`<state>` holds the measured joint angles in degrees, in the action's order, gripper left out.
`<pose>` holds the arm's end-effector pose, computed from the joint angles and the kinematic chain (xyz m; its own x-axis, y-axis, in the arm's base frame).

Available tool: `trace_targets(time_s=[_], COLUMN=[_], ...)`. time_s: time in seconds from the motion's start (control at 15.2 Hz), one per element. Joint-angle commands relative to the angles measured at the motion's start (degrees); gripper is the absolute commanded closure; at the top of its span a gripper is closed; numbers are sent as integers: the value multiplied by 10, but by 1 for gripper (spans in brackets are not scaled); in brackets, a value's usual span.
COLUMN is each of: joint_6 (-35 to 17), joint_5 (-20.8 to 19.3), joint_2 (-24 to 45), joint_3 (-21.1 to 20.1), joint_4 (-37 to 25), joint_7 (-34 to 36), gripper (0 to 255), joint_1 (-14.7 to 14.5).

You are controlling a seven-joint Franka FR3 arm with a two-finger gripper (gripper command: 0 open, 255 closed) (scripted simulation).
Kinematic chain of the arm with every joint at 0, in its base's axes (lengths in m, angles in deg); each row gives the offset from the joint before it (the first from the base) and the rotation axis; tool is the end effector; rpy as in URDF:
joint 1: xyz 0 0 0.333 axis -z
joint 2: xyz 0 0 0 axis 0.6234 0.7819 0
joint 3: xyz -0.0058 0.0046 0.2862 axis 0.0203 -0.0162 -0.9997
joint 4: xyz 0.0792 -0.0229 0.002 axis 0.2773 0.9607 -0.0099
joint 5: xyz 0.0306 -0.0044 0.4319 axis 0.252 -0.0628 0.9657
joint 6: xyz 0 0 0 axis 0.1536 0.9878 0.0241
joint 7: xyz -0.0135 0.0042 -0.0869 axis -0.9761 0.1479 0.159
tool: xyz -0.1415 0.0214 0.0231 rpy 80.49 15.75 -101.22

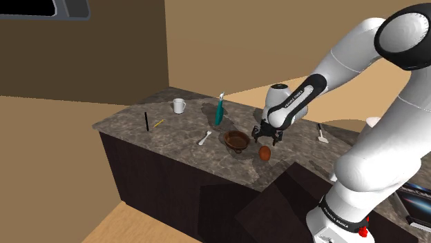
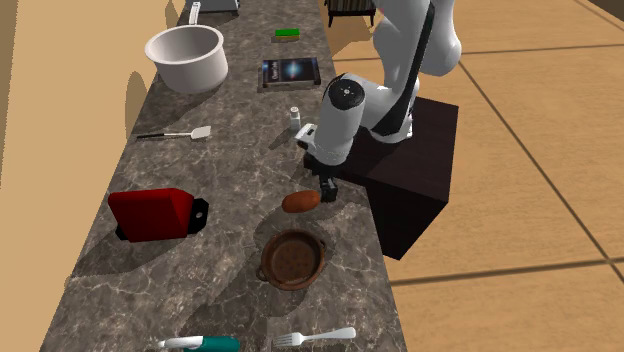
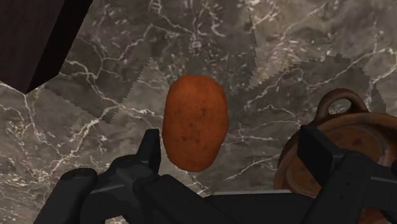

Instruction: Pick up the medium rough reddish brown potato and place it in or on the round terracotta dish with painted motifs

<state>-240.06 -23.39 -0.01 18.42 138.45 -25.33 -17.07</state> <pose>0.4146 -0.1247 0.1371 0.5980 -0.7935 0.1133 -0.8012 -0.5955 0.0582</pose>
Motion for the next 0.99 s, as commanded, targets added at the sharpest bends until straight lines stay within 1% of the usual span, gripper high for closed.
trace_targets(time_s=[0.0,0.13,0.46,0.66,0.92], joint_6=[-32,-61,-97,-123,-123], joint_5=[-43,-91,-135,-165,-164], joint_2=[45,93,142,179,179], joint_3=[9,28,55,77,77], joint_4=[-9,-21,-34,-46,-46], joint_7=[61,127,166,191,190], gripper=[0,0,0,0,0], joint_1=[14,16,4,-8,-9])
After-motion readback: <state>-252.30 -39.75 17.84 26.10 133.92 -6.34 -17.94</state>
